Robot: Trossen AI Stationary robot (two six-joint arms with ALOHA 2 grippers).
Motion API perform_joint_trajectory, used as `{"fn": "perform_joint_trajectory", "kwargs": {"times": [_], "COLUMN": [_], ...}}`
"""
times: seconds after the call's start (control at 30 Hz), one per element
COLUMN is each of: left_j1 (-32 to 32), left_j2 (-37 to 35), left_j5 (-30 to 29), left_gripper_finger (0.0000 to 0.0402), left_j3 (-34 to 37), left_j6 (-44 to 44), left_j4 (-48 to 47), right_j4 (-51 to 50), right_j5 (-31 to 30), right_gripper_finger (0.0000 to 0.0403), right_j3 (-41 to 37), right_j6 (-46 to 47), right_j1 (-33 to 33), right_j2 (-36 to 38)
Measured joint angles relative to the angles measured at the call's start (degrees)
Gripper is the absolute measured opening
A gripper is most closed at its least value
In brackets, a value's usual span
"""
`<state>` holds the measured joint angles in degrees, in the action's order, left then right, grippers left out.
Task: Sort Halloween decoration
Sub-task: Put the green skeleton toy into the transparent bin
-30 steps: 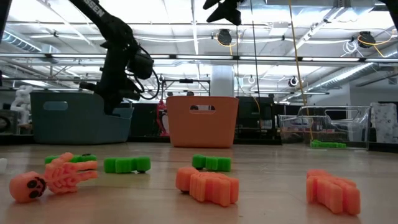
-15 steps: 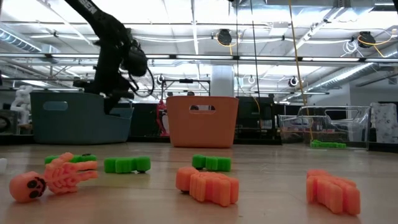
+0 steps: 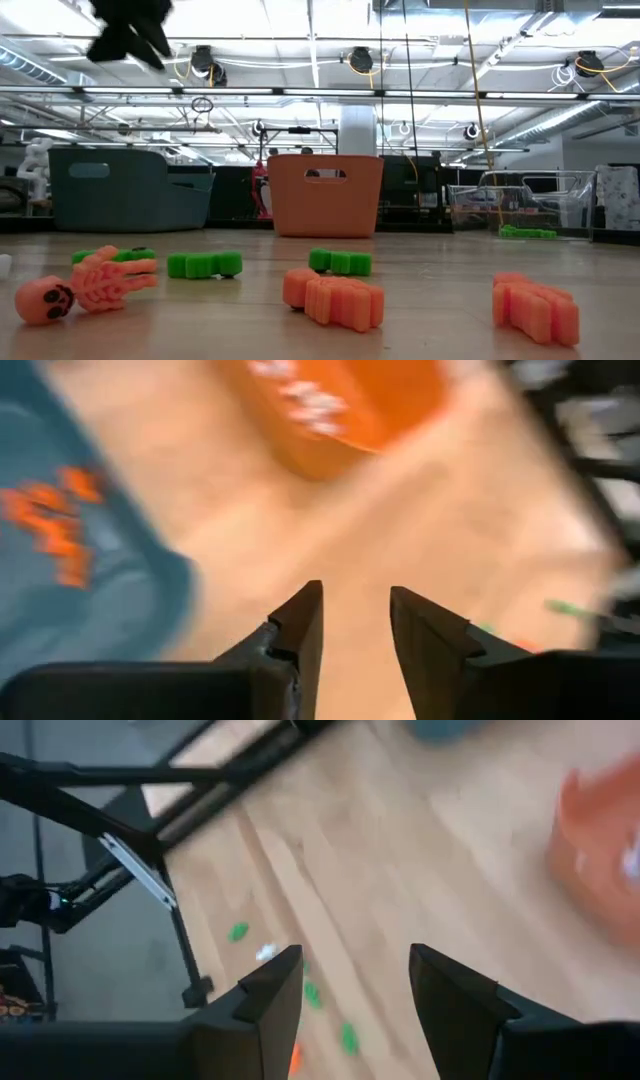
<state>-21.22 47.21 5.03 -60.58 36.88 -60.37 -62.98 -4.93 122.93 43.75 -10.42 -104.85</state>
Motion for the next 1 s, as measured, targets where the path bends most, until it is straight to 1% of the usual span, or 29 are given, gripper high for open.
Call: {"fn": "perform_joint_trajectory", "kwargs": {"times": [0.07,0.13,0.23,0.3,0.37,0.5,0.6,0.67,0.8,1.0], "left_j1": [4.6,9.0,14.4,17.3,19.3,21.7,23.0,23.7,25.1,27.3], "left_j2": [-3.7,-6.3,-8.6,-8.8,-8.5,-5.5,-2.5,-0.6,2.5,4.8], "left_j5": [0.7,0.0,-2.6,-4.3,-5.2,-6.8,-8.1,-8.4,-8.6,-8.6], "left_gripper_finger": [0.0108,0.0101,0.0092,0.0089,0.0088,0.0088,0.0088,0.0088,0.0088,0.0088], "left_j3": [0.0,0.0,0.0,0.0,0.0,0.0,0.0,0.0,0.0,0.0], "left_j6": [4.1,6.2,5.6,3.9,1.8,-0.9,-1.7,-1.9,-2.8,-2.8], "left_j4": [0.0,0.5,2.7,4.3,5.6,6.0,6.1,6.2,8.2,11.5], "right_j4": [-3.2,-7.6,-16.3,-22.6,-26.5,-26.9,-27.0,-27.0,-27.0,-27.0], "right_j5": [-1.7,-2.5,-2.4,-2.5,-2.7,-2.6,-2.3,-1.1,2.7,8.8], "right_gripper_finger": [0.0169,0.0169,0.0169,0.0169,0.0169,0.0169,0.0169,0.0169,0.0171,0.0196], "right_j3": [0.0,0.0,0.0,0.0,0.0,-0.6,-0.6,-0.6,-0.6,-0.6], "right_j6": [2.9,3.9,7.2,11.4,17.0,28.0,37.5,41.4,44.4,42.3], "right_j1": [-2.6,-5.4,-9.9,-12.8,-15.6,-20.0,-21.9,-23.0,-24.9,-25.4], "right_j2": [-0.2,-0.4,-0.5,-0.6,-0.6,-1.0,-2.8,-4.3,-7.9,-12.3]}}
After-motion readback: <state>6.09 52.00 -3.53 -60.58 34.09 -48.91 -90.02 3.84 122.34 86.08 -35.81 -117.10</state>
